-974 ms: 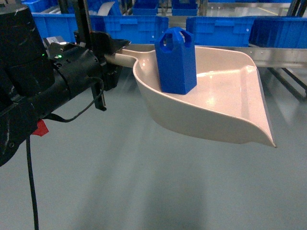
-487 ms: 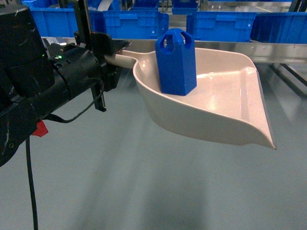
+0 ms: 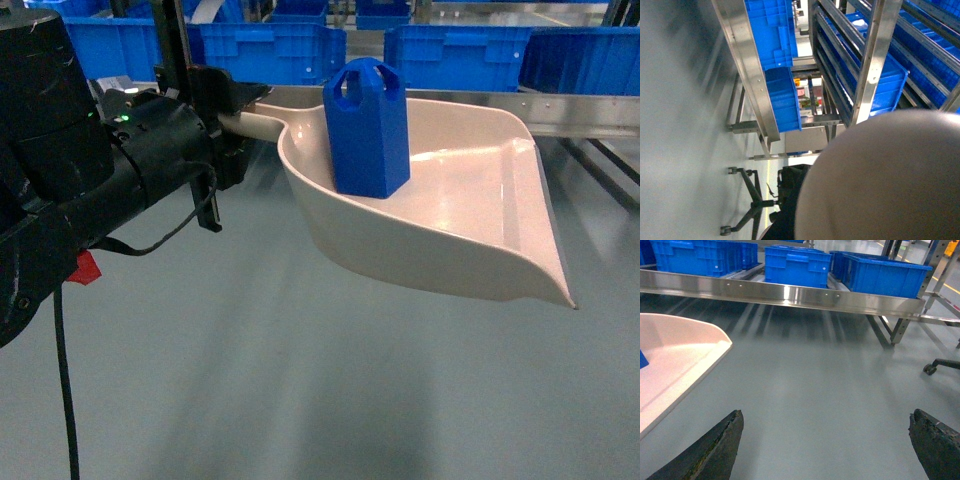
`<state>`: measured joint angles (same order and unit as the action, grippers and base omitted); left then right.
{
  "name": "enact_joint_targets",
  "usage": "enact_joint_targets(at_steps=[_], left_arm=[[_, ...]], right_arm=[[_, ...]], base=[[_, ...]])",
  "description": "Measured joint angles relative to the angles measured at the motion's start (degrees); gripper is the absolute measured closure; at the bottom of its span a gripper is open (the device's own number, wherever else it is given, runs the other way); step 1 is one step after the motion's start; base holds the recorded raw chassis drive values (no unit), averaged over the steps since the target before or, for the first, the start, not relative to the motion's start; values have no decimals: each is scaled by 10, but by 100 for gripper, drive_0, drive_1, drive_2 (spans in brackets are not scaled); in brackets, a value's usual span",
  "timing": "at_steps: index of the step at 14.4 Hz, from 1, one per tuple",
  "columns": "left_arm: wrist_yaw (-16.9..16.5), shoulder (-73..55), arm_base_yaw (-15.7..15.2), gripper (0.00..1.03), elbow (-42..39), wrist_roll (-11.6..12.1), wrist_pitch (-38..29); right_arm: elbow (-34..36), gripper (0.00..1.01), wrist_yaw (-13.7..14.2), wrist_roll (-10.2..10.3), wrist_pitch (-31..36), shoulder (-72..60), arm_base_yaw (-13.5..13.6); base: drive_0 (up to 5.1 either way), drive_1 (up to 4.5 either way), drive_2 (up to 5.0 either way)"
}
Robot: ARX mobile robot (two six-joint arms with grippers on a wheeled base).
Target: Place part in tray to right shelf
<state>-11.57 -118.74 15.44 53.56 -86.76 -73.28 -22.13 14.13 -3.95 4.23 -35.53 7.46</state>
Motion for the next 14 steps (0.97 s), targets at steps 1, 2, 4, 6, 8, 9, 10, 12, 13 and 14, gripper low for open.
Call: enact_joint_targets(at_steps=[1, 2, 4, 6, 8, 9, 10, 12, 13, 14], left_arm=[[0, 0, 0, 91, 0, 0, 0], [1, 0, 0, 91, 0, 0, 0], [0, 0, 2, 91, 0, 0, 0], [0, 0, 1, 91, 0, 0, 0], [0, 0, 1, 91, 0, 0, 0], [-1, 0, 3, 91, 0, 0, 0], [-2, 0, 6, 91, 0, 0, 0], [-2, 0, 6, 91, 0, 0, 0], [-2, 0, 5, 91, 0, 0, 0], [-1, 0, 4, 91, 0, 0, -1]], right_arm=[[0, 3, 0, 0, 3, 0, 0], [0, 3, 0, 0, 0, 0, 0], [0, 3, 0, 0, 1, 0, 0], [0, 3, 0, 0, 2, 0, 0], [0, 3, 0, 0, 1, 0, 0], [0, 3, 1, 0, 1, -1, 0], [0, 3, 0, 0, 1, 0, 0], [0, 3, 0, 0, 1, 0, 0], [0, 3, 0, 0, 1, 0, 0], [0, 3, 0, 0, 1, 0, 0]], base=[[0, 0, 0], [0, 0, 0], [13, 229, -204], [26, 459, -408], [26, 459, -408], [26, 459, -408], [26, 459, -408], [26, 459, -408], [26, 459, -408], [26, 459, -408]])
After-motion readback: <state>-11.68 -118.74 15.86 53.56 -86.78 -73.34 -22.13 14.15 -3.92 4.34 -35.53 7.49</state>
